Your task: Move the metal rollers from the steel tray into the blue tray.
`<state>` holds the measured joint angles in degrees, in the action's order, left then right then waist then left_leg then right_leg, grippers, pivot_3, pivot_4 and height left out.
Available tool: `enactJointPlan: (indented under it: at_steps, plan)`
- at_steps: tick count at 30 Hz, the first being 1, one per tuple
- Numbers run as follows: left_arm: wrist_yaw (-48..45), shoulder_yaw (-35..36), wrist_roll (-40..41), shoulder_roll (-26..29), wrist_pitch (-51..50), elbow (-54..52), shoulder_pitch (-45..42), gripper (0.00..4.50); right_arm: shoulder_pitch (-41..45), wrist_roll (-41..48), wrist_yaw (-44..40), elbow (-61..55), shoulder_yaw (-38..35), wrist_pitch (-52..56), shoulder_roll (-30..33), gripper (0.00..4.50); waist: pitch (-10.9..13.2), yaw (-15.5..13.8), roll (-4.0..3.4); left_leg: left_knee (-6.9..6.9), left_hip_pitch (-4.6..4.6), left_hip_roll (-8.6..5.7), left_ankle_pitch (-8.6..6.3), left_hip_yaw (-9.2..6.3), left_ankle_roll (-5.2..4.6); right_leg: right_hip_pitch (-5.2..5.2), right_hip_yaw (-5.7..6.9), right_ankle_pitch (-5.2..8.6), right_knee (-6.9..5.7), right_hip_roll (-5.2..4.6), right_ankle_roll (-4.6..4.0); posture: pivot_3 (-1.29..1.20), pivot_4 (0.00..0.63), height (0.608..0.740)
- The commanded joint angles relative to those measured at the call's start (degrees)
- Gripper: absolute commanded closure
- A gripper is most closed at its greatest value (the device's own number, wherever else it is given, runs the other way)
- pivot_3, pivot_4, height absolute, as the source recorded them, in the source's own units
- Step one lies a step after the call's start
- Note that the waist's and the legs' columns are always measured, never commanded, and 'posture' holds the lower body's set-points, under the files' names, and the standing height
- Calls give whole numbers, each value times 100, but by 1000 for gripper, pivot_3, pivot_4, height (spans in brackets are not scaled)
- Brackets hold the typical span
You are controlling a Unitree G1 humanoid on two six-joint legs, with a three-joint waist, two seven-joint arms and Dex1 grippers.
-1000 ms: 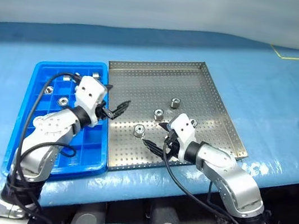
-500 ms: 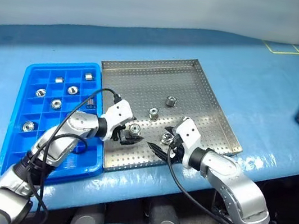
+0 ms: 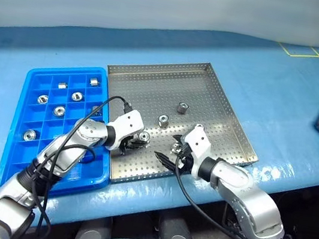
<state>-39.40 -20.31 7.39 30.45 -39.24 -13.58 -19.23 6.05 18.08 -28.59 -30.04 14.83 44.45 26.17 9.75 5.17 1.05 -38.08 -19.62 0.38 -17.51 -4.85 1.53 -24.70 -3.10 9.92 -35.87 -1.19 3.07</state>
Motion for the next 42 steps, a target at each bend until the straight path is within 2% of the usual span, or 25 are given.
enactJointPlan:
  at_steps: [1, 8, 12, 15, 23, 30, 37, 42]
  plan:
    - [508, 655, 136, -321, 91, -375, 211, 2839, 150, 22, -53, -141, 17, -56, -50, 0, 0, -5, 0, 0, 0, 0, 0, 0, 0, 0, 0, 0, 0, 0, 0, -66, 150, 740]
    - [2231, 1981, -7, -1444, 363, -1163, 799, 2839, 417, 36, -204, -19, 258, -99, -156, 0, 0, -87, 1, -1, -1, 1, 0, -3, 0, -1, 1, -4, -1, -1, 4, -33, 150, 740]
    - [3119, 2502, -302, -1834, 136, -2040, 1384, 2839, 592, 19, -345, 102, 438, -136, -234, 0, 0, -154, 1, 0, -1, -1, 0, -3, 1, 0, 1, -5, 1, -4, 4, 4, 150, 740]
    - [3449, 2720, -439, -1941, -96, -2544, 1810, 2839, 683, 15, -440, 179, 547, -169, -270, 0, 0, -192, 3, 1, -2, -2, 0, -4, -1, 0, 3, -5, 2, -6, 2, 37, 150, 740]
    - [3342, 3026, -316, -1814, -576, -3796, 3254, 2839, 1018, -5, -825, 478, 937, -302, -442, 0, 0, -408, 4, -2, -1, -1, 0, -10, 0, 1, 12, 3, 0, -6, -7, 126, 150, 740]
    - [3584, 3329, -240, -2171, -852, -4226, 4014, 2839, 1178, -14, -1030, 665, 1093, -397, -523, 0, 0, -516, 4, -2, 0, -1, 0, -13, 1, 4, 18, 16, 0, -8, -28, 177, 150, 740]
    - [3678, 3463, -218, -2280, -1164, -4133, 4242, 2839, 1197, -59, -1124, 700, 1133, -402, -564, 0, 0, -589, 4, -1, -1, 0, 0, -17, 1, 4, 24, 21, -1, -7, -35, 178, 150, 740]
    - [3618, 3280, -194, -2221, -1358, -3892, 4212, 2839, 1144, -93, -1108, 658, 1099, -375, -581, 0, 0, -596, 4, 0, -1, 0, 0, -17, 1, 4, 24, 21, 0, -8, -35, 147, 150, 740]
